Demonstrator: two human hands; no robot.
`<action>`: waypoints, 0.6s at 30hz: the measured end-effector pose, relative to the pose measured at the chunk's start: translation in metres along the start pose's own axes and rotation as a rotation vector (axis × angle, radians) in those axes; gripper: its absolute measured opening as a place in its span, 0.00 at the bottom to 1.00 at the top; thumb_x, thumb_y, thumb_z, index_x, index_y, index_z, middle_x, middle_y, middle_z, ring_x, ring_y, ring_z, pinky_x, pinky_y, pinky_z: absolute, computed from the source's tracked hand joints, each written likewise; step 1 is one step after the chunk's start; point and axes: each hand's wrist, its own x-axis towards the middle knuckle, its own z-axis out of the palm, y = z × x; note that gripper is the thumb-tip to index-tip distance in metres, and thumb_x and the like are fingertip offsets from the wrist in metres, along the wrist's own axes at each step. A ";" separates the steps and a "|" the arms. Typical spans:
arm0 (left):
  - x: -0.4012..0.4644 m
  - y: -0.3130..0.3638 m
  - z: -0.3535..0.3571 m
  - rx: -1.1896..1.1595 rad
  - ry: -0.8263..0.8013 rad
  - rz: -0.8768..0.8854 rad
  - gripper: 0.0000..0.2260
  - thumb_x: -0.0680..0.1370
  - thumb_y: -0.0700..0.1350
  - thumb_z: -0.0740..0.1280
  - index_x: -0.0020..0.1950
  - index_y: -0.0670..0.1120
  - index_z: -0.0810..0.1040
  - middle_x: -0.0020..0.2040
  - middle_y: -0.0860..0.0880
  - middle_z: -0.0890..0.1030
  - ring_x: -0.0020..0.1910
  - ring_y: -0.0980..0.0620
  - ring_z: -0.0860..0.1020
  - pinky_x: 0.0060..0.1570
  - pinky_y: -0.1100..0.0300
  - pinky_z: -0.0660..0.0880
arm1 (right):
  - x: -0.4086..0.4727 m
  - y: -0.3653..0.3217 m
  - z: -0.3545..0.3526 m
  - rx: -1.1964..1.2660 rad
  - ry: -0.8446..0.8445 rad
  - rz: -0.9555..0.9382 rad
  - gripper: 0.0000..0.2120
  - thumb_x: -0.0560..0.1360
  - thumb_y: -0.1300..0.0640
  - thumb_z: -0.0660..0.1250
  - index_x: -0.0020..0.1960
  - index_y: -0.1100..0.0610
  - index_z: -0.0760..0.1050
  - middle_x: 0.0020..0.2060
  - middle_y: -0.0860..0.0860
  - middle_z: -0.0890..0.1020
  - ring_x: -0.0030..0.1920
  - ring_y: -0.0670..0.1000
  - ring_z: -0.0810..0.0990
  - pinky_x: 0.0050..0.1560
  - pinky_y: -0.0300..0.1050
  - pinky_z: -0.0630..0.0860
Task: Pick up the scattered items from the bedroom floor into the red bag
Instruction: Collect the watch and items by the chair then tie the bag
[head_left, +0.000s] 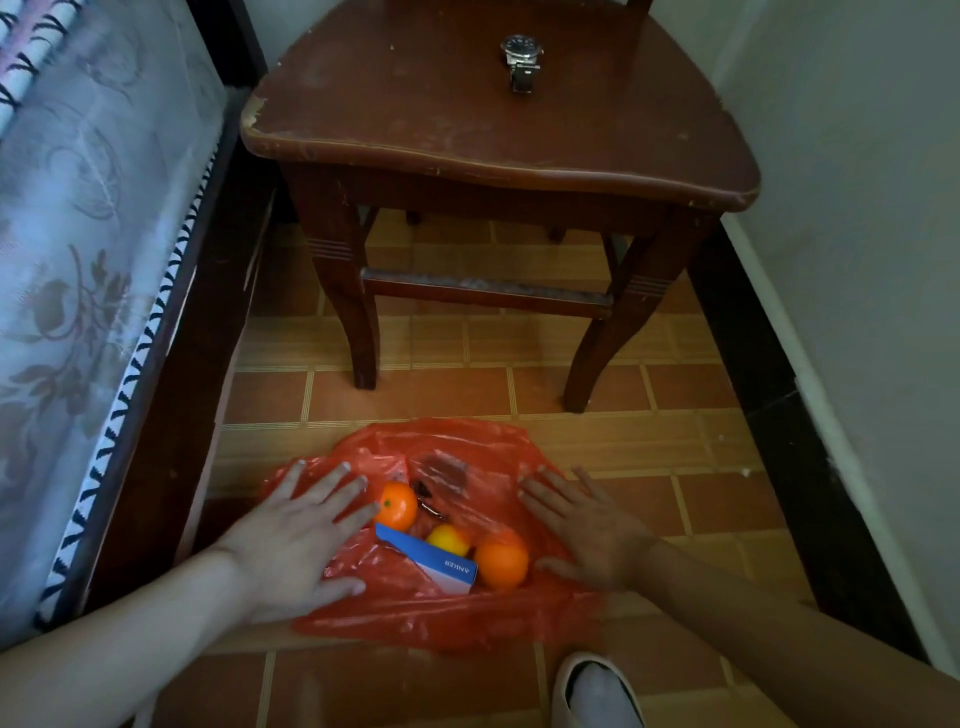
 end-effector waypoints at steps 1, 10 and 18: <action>0.001 0.005 -0.003 -0.025 0.034 0.020 0.39 0.78 0.74 0.47 0.83 0.58 0.41 0.84 0.50 0.40 0.81 0.47 0.33 0.78 0.40 0.34 | 0.002 -0.005 -0.008 0.017 0.029 -0.005 0.42 0.80 0.28 0.47 0.84 0.49 0.38 0.84 0.49 0.40 0.82 0.53 0.34 0.77 0.57 0.28; 0.000 0.017 -0.006 0.057 0.033 0.086 0.38 0.79 0.72 0.48 0.83 0.57 0.41 0.84 0.48 0.39 0.80 0.44 0.31 0.76 0.36 0.32 | 0.072 -0.057 -0.037 -0.209 0.047 -0.313 0.37 0.84 0.35 0.50 0.85 0.52 0.43 0.83 0.51 0.40 0.82 0.54 0.34 0.80 0.63 0.35; 0.003 0.007 -0.007 0.139 0.029 0.060 0.38 0.80 0.71 0.49 0.83 0.56 0.39 0.83 0.46 0.36 0.79 0.42 0.30 0.75 0.34 0.31 | 0.109 0.014 -0.038 -0.455 -0.182 -0.162 0.33 0.86 0.41 0.47 0.84 0.54 0.41 0.84 0.52 0.42 0.82 0.55 0.34 0.76 0.62 0.29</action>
